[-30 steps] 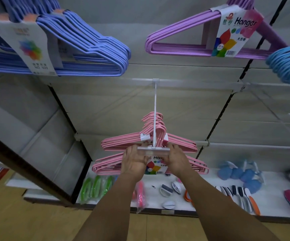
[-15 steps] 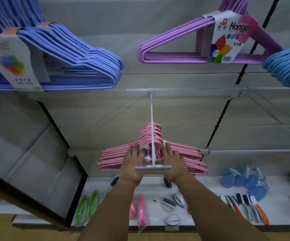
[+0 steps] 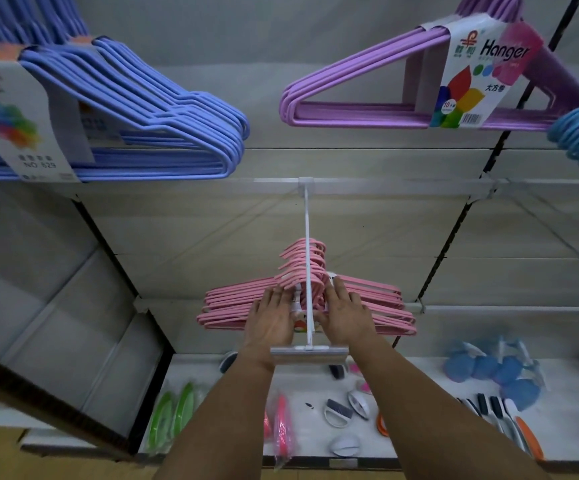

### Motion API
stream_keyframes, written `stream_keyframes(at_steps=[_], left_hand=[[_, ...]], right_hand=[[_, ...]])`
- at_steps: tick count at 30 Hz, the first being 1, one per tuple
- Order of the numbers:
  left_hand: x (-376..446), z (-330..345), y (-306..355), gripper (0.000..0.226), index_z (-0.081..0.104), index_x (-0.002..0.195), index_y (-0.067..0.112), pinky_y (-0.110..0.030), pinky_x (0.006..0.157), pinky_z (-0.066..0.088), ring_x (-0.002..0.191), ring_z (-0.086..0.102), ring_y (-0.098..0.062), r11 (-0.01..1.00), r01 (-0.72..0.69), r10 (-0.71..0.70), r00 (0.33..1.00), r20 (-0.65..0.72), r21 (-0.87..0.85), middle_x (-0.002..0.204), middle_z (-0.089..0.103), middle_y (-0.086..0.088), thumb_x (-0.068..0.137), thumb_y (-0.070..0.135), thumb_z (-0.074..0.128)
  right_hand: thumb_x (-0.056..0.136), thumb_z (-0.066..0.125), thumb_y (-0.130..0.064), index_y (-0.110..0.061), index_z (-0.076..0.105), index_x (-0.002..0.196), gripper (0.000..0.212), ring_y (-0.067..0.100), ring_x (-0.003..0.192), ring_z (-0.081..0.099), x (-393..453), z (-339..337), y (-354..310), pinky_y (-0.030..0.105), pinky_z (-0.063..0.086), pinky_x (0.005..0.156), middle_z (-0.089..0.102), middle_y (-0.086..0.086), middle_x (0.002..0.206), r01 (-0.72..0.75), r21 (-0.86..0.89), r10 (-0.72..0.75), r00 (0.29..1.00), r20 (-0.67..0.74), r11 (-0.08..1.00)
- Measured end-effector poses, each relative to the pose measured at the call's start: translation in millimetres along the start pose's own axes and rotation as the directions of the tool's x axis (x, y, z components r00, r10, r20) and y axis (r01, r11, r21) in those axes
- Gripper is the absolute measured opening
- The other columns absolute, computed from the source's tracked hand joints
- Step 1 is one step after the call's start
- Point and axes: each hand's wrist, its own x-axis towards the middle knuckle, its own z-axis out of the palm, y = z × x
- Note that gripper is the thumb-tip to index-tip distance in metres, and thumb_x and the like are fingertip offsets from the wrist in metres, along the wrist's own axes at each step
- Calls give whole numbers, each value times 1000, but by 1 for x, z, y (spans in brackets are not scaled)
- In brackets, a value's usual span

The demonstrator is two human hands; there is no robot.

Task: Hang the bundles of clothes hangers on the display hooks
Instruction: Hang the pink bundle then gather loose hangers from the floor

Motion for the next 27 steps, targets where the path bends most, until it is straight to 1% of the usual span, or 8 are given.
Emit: stream_keyframes(at_steps=[5,9,17,20,22,24,25,27], left_hand=[[-4,-2,7,60,3,153,18,-44,120,7,148,1,-21,996,75,-77,996,50,54,161,6,-3,101,30,31],[-12,-1,14,59,6,153,19,-41,119,13,147,8,-21,992,115,-116,993,18,53,160,11,-1,100,28,32],[-42,0,36,61,6,153,16,-36,119,14,147,10,-19,958,285,-285,958,14,-11,160,7,-3,101,33,33],[-62,-9,51,64,11,152,17,-32,119,5,148,7,-16,948,251,-266,963,-53,-194,160,7,0,99,28,44],[-78,-8,61,58,34,146,12,-36,117,18,144,24,-20,829,277,-343,938,-50,-486,155,27,-6,93,14,55],[-89,-2,64,40,54,130,7,-42,103,42,122,53,-29,652,391,-499,866,21,-650,133,56,-12,90,12,57],[-94,0,68,35,56,125,8,-42,95,49,110,58,-30,650,420,-528,849,21,-633,122,61,-13,92,18,55],[-100,6,69,38,57,117,12,-32,89,47,100,59,-25,802,451,-480,877,26,-392,111,62,-10,96,38,41]], right_hand=[[96,36,-55,-28,-6,153,75,31,142,18,-5,4,1,52,25,113,-7,-4,161,-11,5,11,1000,-23,1000],[96,37,-56,-26,0,154,75,34,146,5,-11,-2,4,54,15,115,-1,-5,161,-7,-4,7,1000,-15,1000],[93,31,-63,-20,9,154,77,28,146,12,-34,-15,27,45,14,119,9,0,161,88,73,-88,996,0,993],[96,29,-59,-19,9,153,73,27,146,12,-50,-21,38,42,13,119,7,5,161,101,75,-102,995,20,992],[97,29,-57,-19,10,154,71,26,146,14,-61,-24,45,41,14,119,6,6,161,101,82,-103,994,23,991],[98,29,-56,-20,11,154,69,27,146,15,-73,-26,52,41,16,119,6,5,161,83,116,-85,996,17,990],[97,29,-56,-20,11,154,69,27,146,15,-80,-27,56,42,16,119,5,5,161,63,134,-65,998,12,989],[97,27,-58,-21,11,154,69,26,146,14,-91,-27,63,42,15,119,6,4,161,24,158,-25,1000,1,987]])
